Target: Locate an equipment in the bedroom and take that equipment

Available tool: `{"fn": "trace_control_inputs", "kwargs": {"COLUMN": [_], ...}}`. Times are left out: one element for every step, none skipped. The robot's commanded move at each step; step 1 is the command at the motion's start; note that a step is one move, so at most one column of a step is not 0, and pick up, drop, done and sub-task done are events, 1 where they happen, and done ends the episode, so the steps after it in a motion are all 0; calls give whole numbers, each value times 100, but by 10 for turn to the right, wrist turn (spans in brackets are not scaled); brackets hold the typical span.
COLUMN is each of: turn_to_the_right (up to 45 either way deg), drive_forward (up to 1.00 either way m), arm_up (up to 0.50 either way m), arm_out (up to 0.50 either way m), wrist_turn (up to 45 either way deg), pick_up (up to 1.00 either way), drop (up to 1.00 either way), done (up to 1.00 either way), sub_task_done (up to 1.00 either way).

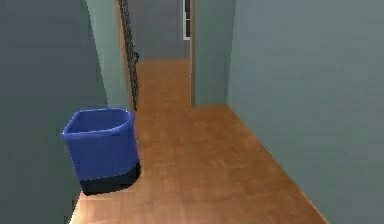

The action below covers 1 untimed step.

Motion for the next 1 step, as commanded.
{"fn": "trace_control_inputs", "kwargs": {"turn_to_the_right": [0], "drive_forward": [100], "arm_up": [0], "arm_out": [0], "wrist_turn": [0], "pick_up": [0], "drop": [0], "done": [0], "sub_task_done": [0]}}
